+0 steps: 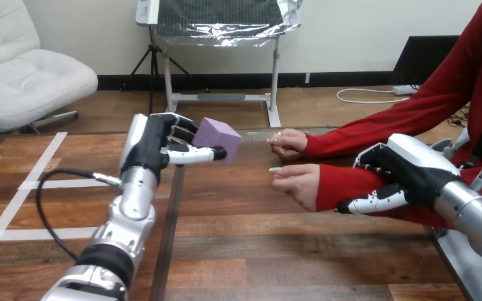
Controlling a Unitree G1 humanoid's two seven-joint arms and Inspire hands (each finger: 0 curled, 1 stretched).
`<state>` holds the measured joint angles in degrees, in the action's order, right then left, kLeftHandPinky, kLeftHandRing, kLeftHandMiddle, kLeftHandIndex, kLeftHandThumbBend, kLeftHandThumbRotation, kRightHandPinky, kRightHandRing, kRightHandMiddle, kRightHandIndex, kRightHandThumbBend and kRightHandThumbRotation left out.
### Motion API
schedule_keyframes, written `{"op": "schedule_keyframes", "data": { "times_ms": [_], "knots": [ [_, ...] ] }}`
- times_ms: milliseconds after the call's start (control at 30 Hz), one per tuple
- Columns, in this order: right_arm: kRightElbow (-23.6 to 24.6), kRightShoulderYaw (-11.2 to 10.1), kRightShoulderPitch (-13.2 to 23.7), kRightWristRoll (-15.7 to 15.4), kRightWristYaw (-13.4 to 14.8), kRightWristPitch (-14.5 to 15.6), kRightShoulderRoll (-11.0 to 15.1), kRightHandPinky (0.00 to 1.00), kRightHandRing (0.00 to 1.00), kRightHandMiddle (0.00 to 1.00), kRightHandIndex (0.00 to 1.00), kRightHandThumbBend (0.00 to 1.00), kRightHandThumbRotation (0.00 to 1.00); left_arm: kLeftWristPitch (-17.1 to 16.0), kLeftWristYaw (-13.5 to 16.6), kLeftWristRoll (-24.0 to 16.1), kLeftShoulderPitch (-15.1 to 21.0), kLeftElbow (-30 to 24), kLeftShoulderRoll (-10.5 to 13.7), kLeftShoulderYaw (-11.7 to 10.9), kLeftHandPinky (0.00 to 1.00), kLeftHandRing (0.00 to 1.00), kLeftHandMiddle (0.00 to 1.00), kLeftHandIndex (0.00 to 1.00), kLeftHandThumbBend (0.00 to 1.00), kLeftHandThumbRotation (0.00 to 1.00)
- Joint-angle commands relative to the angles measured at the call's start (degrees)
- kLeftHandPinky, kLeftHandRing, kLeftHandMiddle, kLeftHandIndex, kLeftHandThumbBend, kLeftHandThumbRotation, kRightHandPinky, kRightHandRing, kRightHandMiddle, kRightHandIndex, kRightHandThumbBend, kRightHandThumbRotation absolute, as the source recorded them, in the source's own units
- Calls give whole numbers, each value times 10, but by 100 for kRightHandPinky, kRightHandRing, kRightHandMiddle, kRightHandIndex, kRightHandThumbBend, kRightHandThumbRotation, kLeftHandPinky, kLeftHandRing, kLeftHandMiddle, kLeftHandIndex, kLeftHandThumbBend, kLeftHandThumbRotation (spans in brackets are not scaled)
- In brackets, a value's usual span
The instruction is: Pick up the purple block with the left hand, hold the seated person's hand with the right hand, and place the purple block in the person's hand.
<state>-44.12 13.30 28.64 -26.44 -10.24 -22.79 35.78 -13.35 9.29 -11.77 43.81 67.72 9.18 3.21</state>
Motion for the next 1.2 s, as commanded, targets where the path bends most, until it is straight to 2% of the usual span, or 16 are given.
{"op": "schedule_keyframes", "data": {
  "times_ms": [0, 133, 433, 933, 1167],
  "knots": [
    [59, -18, 40, 21, -5, 0, -8, 36, 40, 45, 47, 75, 36, 2, -3, 6, 67, 5, -12, -6, 38, 44, 48, 48, 68, 0],
    [73, -18, 37, 21, -8, 11, -11, 37, 41, 46, 47, 74, 36, 3, 2, 4, 69, 8, -20, -3, 38, 45, 48, 48, 69, 0],
    [84, -13, 38, 20, -5, 11, -15, 37, 41, 46, 48, 74, 38, 2, 4, 4, 73, 14, -37, -2, 38, 46, 49, 48, 69, 0],
    [99, -13, 39, 28, -7, 21, -28, 35, 40, 45, 47, 75, 38, -5, 6, -3, 78, 21, -62, 5, 35, 41, 46, 48, 68, 0],
    [96, -11, 41, 31, -5, 25, -35, 35, 40, 45, 47, 76, 39, 3, 7, -10, 83, 24, -73, 12, 33, 40, 45, 48, 68, 0]
  ]
}}
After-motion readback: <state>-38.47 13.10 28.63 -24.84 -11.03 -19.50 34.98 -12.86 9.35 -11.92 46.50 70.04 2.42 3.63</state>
